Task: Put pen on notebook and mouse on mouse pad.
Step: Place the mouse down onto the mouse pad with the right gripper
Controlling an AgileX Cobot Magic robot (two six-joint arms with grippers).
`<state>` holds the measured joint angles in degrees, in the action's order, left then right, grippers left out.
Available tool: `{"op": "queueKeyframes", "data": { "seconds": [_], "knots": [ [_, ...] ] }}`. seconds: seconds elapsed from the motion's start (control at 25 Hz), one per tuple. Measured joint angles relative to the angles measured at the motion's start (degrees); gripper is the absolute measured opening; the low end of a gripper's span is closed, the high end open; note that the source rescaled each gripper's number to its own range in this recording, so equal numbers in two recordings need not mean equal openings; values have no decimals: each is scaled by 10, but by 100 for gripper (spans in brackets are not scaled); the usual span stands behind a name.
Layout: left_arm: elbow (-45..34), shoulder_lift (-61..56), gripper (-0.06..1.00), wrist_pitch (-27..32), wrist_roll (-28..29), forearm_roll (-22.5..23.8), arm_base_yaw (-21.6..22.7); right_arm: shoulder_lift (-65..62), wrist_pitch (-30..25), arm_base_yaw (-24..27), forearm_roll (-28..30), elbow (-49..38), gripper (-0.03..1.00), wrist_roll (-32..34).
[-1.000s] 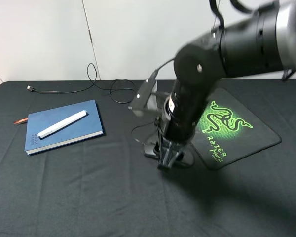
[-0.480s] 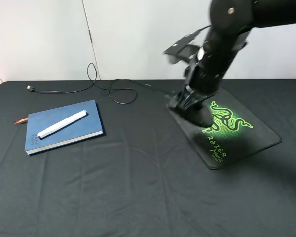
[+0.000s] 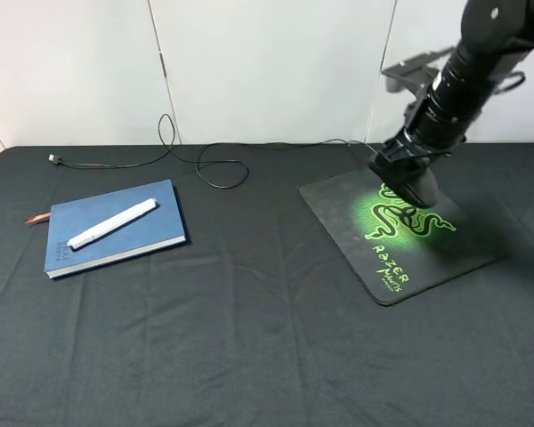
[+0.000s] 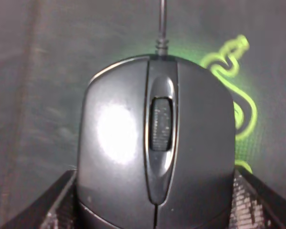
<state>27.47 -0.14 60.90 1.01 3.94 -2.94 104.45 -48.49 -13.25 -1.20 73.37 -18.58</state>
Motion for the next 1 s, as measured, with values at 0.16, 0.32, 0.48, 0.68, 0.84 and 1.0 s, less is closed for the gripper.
{"op": "queueKeyframes", "data": {
  "seconds": [0.16, 0.32, 0.48, 0.68, 0.84, 1.0],
  "knots": [
    [0, 0, 100, 0, 0, 0, 0, 45, 8, 17, -2, 0, 2, 0],
    [0, 0, 100, 0, 0, 0, 0, 86, 19, 21, -4, 0, 2, 3],
    [0, 0, 100, 0, 0, 0, 0, 115, 29, 21, -4, 0, 2, 17],
    [0, 0, 100, 0, 0, 0, 0, 121, 34, 21, -4, 0, 2, 25],
    [0, 0, 100, 0, 0, 0, 0, 121, 36, 21, -4, 0, 2, 26],
    [0, 0, 100, 0, 0, 0, 0, 121, 39, 21, -4, 0, 63, 37]
  ]
}}
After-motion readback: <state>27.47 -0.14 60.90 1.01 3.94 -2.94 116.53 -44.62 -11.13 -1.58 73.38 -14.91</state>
